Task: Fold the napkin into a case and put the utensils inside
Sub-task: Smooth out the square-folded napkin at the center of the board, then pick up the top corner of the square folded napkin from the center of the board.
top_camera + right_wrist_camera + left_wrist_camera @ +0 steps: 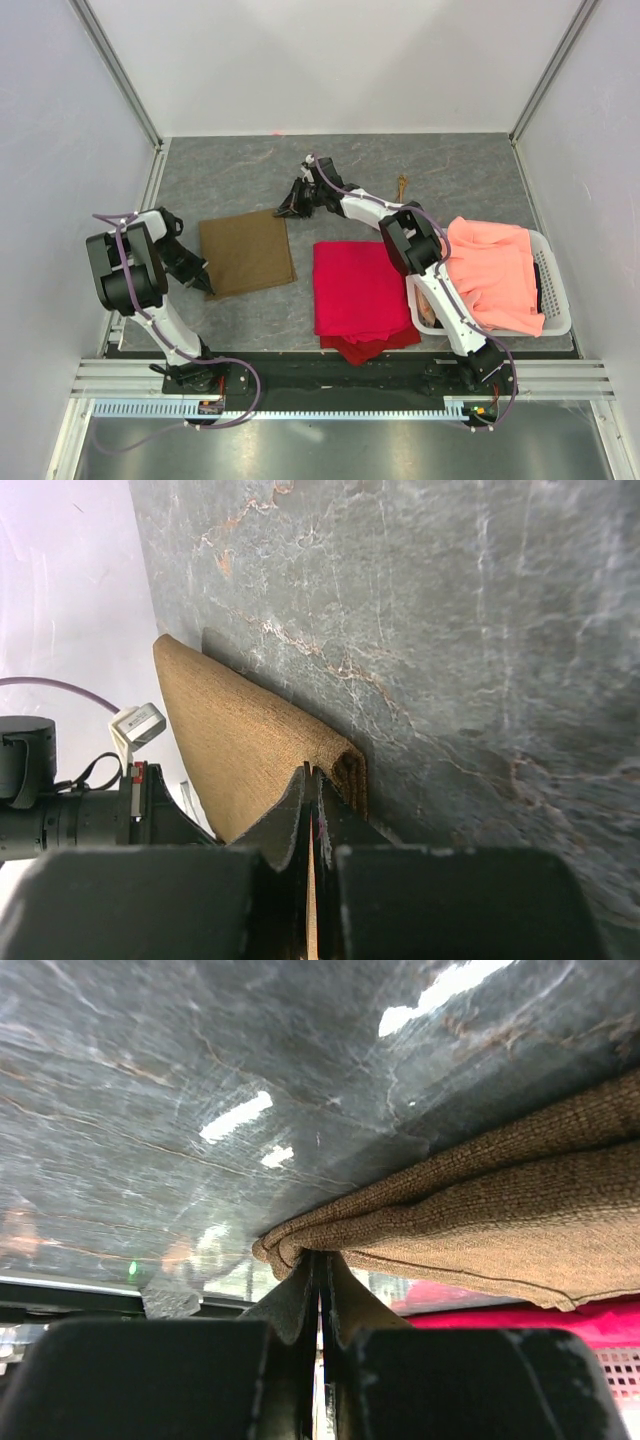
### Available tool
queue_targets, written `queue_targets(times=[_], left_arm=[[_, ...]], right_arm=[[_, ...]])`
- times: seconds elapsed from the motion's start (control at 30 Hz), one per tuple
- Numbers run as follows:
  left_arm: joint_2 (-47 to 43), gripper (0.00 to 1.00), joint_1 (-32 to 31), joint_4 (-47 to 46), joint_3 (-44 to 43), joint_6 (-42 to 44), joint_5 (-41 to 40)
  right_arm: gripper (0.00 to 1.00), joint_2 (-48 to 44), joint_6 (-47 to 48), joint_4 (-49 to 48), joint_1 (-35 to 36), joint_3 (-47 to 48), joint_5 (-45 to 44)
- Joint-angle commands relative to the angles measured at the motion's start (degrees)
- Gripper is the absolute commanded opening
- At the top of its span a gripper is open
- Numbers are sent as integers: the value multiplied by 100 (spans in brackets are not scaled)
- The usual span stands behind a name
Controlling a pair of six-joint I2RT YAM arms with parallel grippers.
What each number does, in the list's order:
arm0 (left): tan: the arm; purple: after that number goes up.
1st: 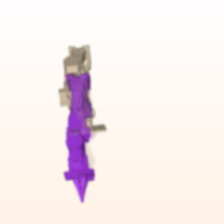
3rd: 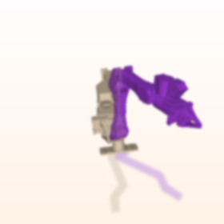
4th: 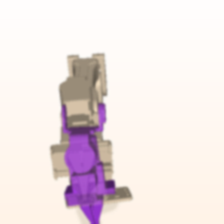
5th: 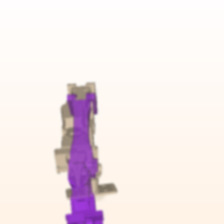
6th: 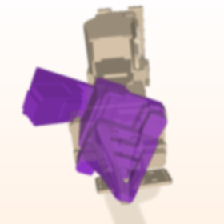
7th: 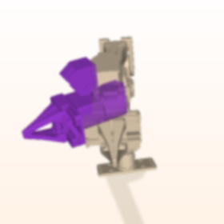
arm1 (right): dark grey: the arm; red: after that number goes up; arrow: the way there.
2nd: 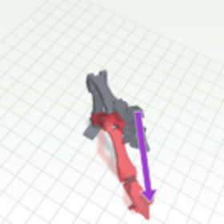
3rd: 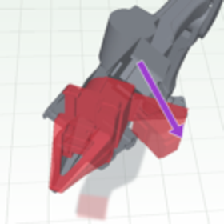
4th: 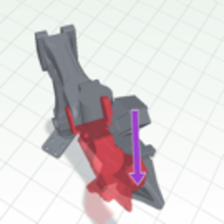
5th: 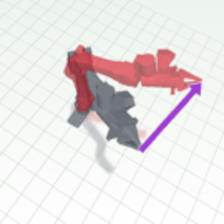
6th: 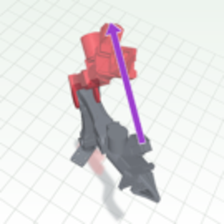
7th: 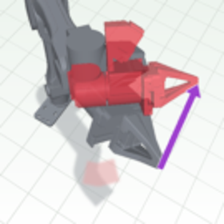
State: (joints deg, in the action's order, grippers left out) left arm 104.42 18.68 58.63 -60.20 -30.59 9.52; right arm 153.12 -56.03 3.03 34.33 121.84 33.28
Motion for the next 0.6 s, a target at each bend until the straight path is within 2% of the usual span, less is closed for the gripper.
queue_targets(times=[0.0,0.07,0.1,0.13,0.27,0.33,0.4,0.43,0.57], left_arm=[[-245,2,13,-352,316,-105,120],[-823,2,-31,-352,413,-131,208],[-1062,2,-57,-352,430,-140,287],[-1282,3,-153,-361,431,-158,331],[-2205,28,-802,-387,299,-193,270],[-2557,33,-1406,-483,203,-307,112],[-2620,35,-1796,-659,141,-360,77],[-2594,35,-2311,-721,71,-360,24],[-2357,36,-3246,-1229,-96,-334,-187]], right_arm=[[1,-62,426,355,-119,190,-85],[4,-211,322,523,-110,357,-41],[12,-395,312,845,-76,436,-41],[15,-501,303,1023,-75,498,-67],[33,-1248,610,1892,-58,446,-225],[41,-1679,1075,2683,-75,350,-269],[46,-2221,1679,3349,-75,-36,-374],[48,-2425,1874,3493,-84,-246,-435],[53,-3445,2649,3994,-84,-1554,-918]])
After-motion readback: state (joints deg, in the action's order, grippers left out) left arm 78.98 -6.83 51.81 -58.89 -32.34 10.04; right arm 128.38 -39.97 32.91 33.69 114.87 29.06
